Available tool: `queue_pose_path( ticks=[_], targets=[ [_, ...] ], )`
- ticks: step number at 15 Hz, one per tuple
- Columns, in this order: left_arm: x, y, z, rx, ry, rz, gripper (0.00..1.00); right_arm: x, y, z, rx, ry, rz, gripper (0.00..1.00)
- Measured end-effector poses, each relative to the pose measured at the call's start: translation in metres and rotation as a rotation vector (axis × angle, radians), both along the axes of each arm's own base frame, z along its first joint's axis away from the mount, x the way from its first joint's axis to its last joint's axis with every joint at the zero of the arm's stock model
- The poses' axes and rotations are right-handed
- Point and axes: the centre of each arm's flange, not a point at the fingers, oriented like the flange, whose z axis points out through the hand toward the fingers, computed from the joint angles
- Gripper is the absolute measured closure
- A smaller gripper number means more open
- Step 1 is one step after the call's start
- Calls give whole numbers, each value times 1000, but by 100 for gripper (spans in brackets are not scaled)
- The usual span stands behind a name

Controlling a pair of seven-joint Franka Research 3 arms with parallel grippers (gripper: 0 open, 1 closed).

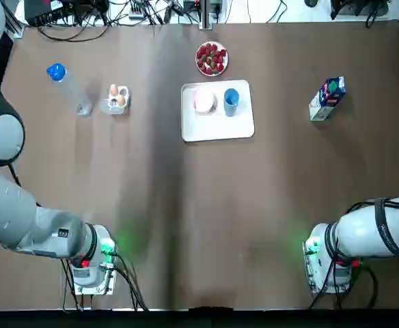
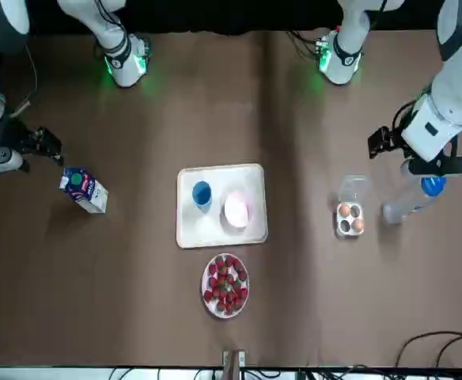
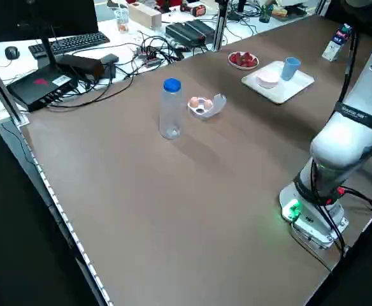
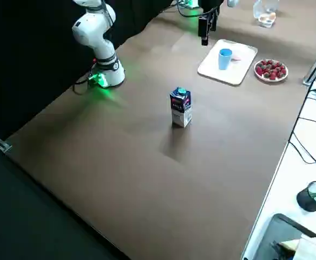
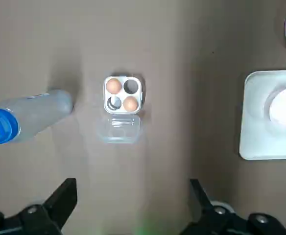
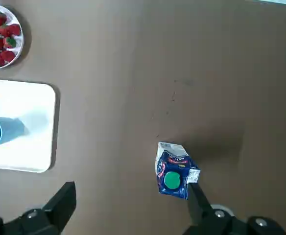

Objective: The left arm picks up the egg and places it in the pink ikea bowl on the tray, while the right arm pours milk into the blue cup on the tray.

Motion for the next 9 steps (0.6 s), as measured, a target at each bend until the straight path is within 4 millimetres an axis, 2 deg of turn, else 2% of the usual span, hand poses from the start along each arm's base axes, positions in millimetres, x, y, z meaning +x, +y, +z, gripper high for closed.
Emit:
queue_pose_path(
  ticks=[5,7,9],
  targets=[
    [-1,0,-3,6,13,2,0,0,0,1,0,-2,0,0],
    [0,2,-16,22,37,3,0,0,0,1,0,-3,0,0],
    [5,3,-40,28,74,10,0,0,0,2,0,-4,0,0]
  ],
)
